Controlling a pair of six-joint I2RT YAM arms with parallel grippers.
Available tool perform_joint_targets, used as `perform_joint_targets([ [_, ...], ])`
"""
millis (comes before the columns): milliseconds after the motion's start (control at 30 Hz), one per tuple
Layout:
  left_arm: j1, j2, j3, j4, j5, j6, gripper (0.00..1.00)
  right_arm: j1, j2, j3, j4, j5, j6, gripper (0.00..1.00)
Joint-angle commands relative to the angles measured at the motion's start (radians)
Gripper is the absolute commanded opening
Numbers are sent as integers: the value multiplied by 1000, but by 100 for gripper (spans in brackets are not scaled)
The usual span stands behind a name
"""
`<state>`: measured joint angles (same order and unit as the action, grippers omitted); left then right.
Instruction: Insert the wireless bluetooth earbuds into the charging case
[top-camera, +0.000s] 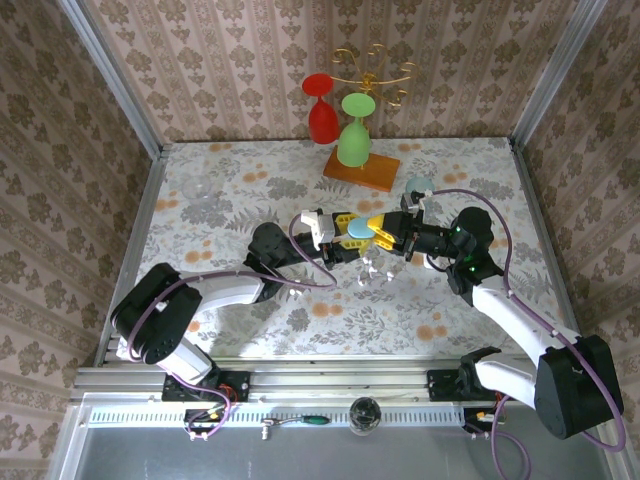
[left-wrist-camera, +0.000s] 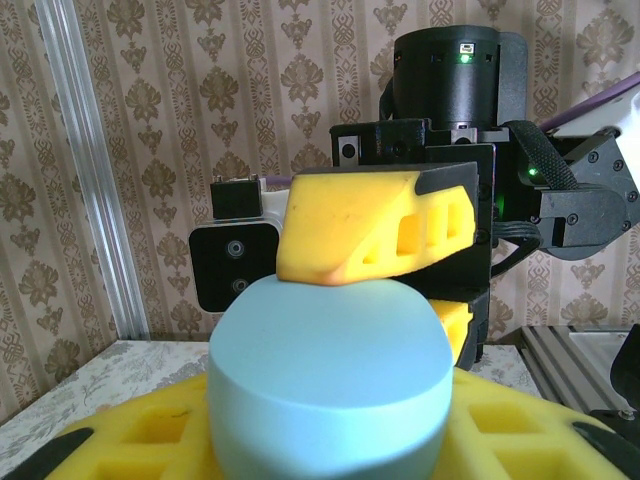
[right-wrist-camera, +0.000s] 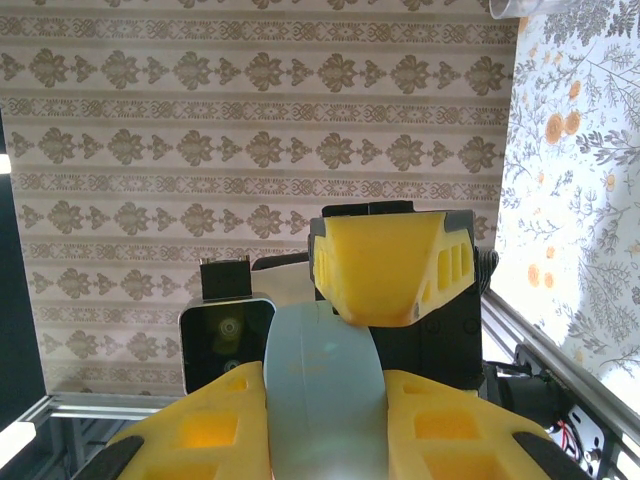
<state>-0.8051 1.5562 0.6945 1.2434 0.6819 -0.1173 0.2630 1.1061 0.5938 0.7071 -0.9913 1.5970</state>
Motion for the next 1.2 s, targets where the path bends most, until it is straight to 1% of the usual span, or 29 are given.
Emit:
perform_joint_targets([
  [0,1,-17,22,37,24,-10,43,4,-6,28,8,14,-17,1],
  [167,0,-18,22,39,25,-16,44,4,-8,26,0,14,-23,1],
  [233,-1,-18,23,38,27,-16,51,5,-7,24,-7,15,-23,1],
  [267,-2,-18,23,37,27,-17,51,4,-8,23,-5,16,-24,1],
  [433,-1,-16,23,39,32,-17,43,4,-9,23,-9,16,-27,1],
  [567,-3,-20,24,38,33,-18,40,5,-9,24,-27,15,-40,1],
  [633,-2,-21,23,38,34,-16,34,5,-5,20,-26,17,-40,1],
  [700,-2,-23,20,38,33,-16,31,5,-5,21,-29,21,-41,4],
  [767,-2,-23,17,35,31,-15,31,4,-6,27,-39,23,-45,11],
  [833,-1,-21,13,36,29,-14,32,2,-6,33,-56,28,-54,25],
  [900,0,-19,8,36,26,-15,32,-4,-11,37,-72,39,-66,46],
  [967,2,-20,1,36,24,-19,32,-17,-19,41,-88,52,-74,61],
  [1000,4,-19,-4,36,22,-22,32,-28,-24,43,-92,55,-82,67],
  [1067,9,-19,-14,36,22,-28,32,-46,-36,51,-129,56,-113,73],
  [1100,12,-19,-19,36,22,-34,32,-55,-46,62,-177,53,-156,75],
  [1167,20,-18,-29,35,27,-53,32,-71,-75,100,-345,65,-302,80],
])
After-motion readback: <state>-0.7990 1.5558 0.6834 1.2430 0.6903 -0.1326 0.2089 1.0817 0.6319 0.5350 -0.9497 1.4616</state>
